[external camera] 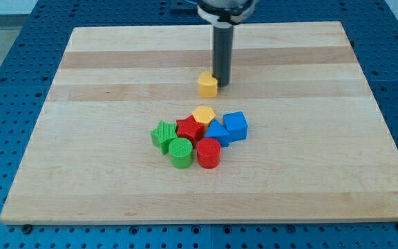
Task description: Move the yellow closer to the group of blocks
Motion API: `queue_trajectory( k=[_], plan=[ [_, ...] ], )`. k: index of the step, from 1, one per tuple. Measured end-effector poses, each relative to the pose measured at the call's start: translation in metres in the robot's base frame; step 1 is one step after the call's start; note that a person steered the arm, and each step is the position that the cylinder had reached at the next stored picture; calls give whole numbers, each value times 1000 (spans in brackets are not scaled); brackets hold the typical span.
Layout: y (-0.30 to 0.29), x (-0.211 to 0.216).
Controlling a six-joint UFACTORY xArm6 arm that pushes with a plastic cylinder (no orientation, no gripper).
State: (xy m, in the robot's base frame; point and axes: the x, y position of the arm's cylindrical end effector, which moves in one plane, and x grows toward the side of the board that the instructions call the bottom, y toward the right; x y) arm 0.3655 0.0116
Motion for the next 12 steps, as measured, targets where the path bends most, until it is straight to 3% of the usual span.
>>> queue_trajectory(
  k=[3, 5, 7, 10, 12],
  plan=[
    [-41, 40],
    [-45, 1],
    [-102, 12],
    [-93, 21],
    [-93, 59]
  ],
)
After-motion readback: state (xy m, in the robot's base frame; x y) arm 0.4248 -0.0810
